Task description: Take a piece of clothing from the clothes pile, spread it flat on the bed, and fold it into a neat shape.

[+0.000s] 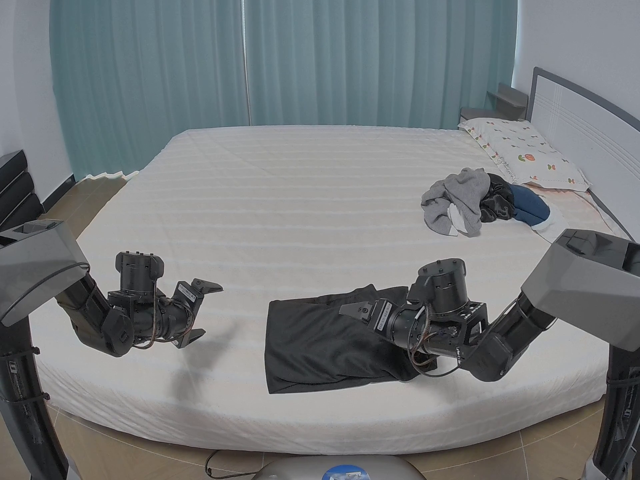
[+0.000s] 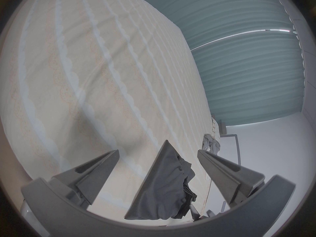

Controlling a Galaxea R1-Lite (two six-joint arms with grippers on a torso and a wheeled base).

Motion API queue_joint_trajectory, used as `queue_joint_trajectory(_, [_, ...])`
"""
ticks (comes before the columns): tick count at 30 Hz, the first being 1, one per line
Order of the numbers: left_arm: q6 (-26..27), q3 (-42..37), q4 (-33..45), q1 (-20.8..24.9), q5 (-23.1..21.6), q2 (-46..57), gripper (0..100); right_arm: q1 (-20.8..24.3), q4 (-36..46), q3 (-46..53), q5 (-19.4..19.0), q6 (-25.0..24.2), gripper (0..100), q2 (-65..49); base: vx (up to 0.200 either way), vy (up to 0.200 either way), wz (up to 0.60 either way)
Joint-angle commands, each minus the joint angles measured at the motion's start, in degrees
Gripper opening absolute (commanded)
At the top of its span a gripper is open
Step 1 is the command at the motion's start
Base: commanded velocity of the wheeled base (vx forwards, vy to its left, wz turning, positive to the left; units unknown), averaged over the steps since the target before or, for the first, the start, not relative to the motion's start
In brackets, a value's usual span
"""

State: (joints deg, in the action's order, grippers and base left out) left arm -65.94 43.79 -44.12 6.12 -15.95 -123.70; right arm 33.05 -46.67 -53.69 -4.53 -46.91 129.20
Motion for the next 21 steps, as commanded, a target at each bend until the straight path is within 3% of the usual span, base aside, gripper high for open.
queue_joint_trajectory(1, [0.1,-0.2,0.0,0.1,-0.1,-0.2,100,-0.5,3.1,-4.4,2.3,2.2,100,4.8,0.0,0.0,0.0])
queue_joint_trajectory(13, [1.7,-0.2,0.0,0.2,0.2,-0.6,100,-3.7,11.8,-18.3,6.5,5.9,100,9.4,0.2,0.0,0.0])
queue_joint_trajectory(21, [1.8,-0.1,0.0,0.2,0.2,-0.7,100,-7.7,15.7,-19.0,7.8,5.4,100,8.8,0.0,0.0,0.0])
